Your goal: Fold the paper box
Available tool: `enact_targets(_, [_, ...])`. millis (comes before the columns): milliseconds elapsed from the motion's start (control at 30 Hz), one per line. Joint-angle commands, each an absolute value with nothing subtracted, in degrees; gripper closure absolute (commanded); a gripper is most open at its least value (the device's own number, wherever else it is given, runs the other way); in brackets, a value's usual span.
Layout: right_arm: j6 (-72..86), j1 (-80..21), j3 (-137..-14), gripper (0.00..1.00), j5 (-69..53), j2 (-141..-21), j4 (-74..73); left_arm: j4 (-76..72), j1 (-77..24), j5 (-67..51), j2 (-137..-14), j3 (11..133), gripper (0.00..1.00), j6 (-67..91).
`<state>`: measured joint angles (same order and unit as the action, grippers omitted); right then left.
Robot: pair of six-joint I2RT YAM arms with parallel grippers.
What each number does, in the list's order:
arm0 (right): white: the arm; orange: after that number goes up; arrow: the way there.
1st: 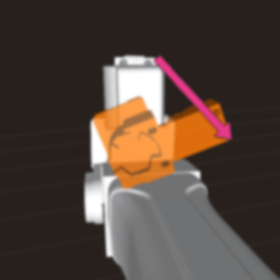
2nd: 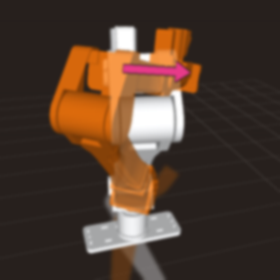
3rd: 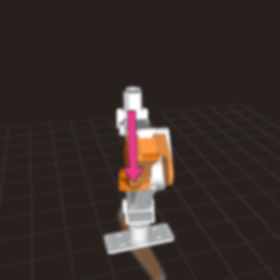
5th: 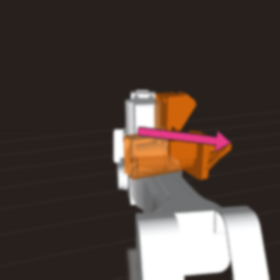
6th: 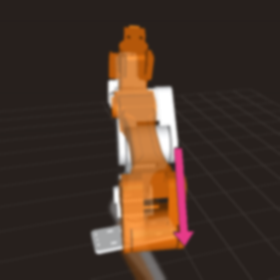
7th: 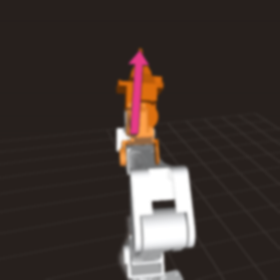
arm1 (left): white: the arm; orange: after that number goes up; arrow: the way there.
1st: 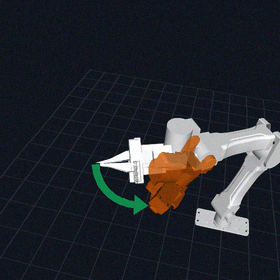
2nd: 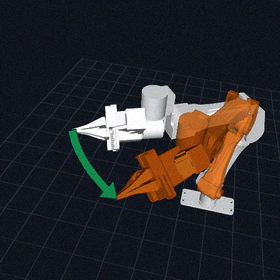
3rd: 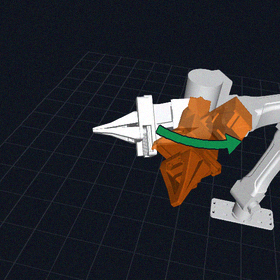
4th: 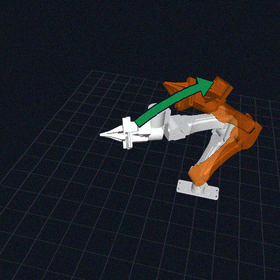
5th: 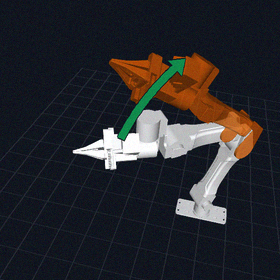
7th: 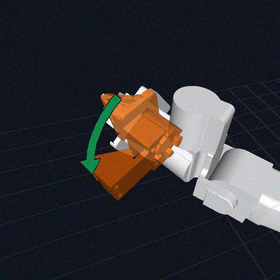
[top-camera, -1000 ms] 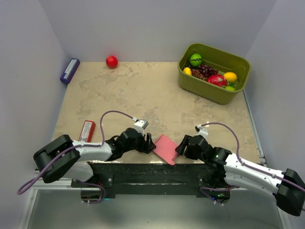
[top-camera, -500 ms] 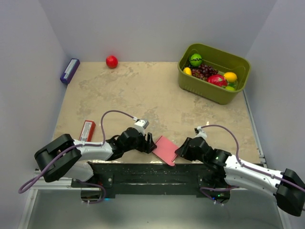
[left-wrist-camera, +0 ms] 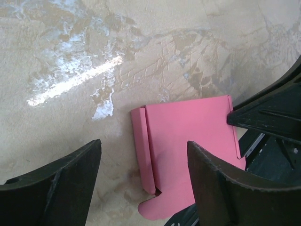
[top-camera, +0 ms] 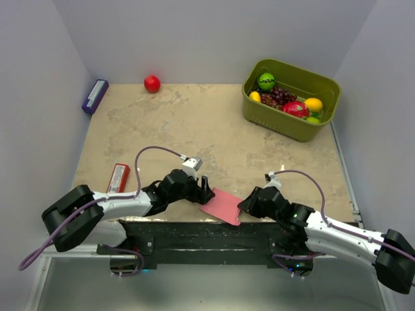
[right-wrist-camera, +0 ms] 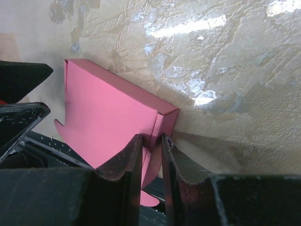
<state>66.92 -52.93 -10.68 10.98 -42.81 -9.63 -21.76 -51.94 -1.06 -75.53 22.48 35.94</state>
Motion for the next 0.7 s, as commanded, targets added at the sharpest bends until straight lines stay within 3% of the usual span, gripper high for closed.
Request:
enact_targets(0, [66.4,-53.3,-8.9,0.78,13.0,-43.2,-15.6,-23.4,-51.2,-0.9,-77.1,22.9,0.28,34.7])
enact_targets(267, [65.7,-53.2,-10.0,0.78,13.7,-43.2,-17.2,-29.6,-51.2,-6.9,-83.2,21.2,0.38,34.8])
enact_targets(333, [65.7,-53.3,-10.2,0.78,13.7,-42.9,-17.6,-30.5,-51.3,-7.6,-84.1,19.8,0.49,34.9])
enact_targets(500, [65.0,-53.3,-11.2,0.66,13.9,-42.0,-19.2,-31.1,-51.3,-7.8,-86.8,18.8,0.67,35.4])
enact_targets(667, [63.5,-53.3,-13.0,0.53,13.6,-40.9,-21.9,-30.6,-51.5,-6.4,-86.2,18.9,0.69,36.0])
